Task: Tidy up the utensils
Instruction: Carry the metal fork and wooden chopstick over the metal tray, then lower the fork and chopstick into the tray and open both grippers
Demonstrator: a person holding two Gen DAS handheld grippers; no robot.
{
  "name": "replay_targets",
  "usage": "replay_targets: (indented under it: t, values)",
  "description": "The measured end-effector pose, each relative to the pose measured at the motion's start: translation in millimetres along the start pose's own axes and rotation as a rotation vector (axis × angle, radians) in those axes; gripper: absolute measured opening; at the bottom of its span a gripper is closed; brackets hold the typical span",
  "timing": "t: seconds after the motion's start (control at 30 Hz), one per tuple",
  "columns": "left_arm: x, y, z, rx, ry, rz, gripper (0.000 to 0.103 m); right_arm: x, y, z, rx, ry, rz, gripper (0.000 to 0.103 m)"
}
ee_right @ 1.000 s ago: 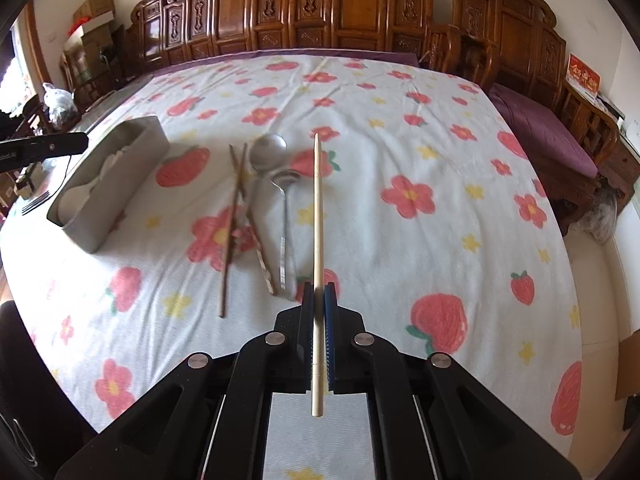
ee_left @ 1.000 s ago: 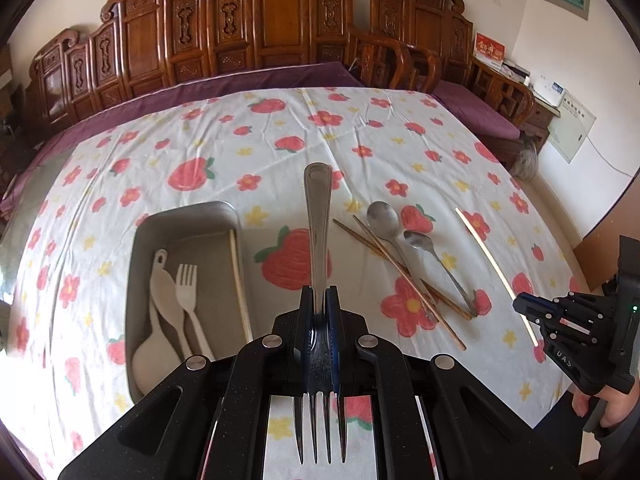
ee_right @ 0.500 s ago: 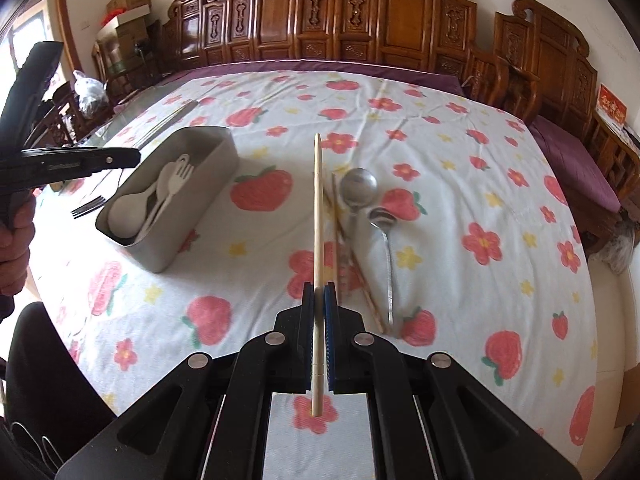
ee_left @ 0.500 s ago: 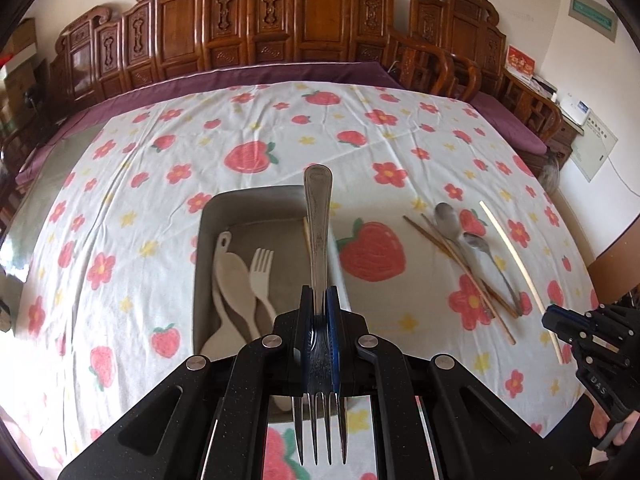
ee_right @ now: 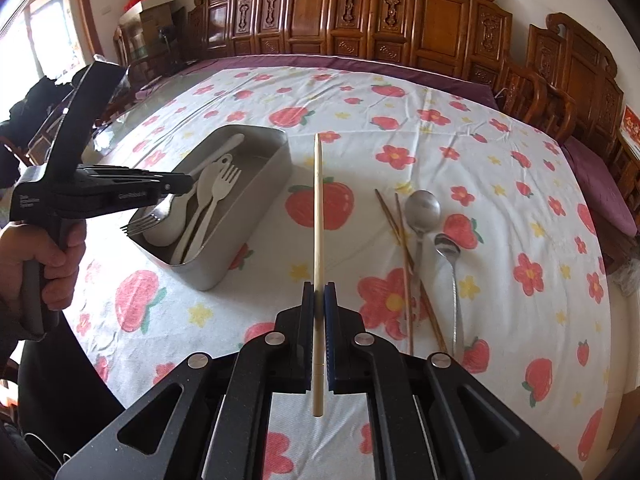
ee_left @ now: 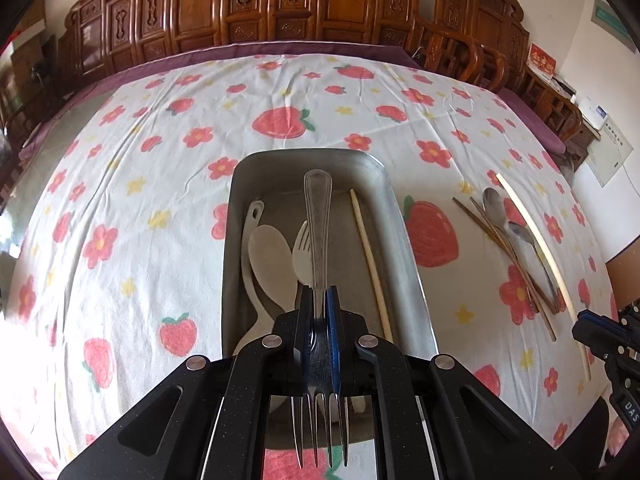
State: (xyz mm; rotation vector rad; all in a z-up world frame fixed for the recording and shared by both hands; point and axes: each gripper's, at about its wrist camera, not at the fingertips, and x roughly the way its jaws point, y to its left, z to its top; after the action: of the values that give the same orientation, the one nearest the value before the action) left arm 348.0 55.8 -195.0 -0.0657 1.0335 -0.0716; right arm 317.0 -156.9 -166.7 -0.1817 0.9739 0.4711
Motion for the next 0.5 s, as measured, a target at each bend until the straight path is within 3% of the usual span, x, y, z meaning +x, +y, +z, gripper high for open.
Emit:
replay_targets:
  t: [0.5]
  values:
    - [-21.5,11.4,8.8,-0.009,-0.062,-0.043,0.006,15.0,40.7,29.1,-0.054,0.007,0.042,0.006]
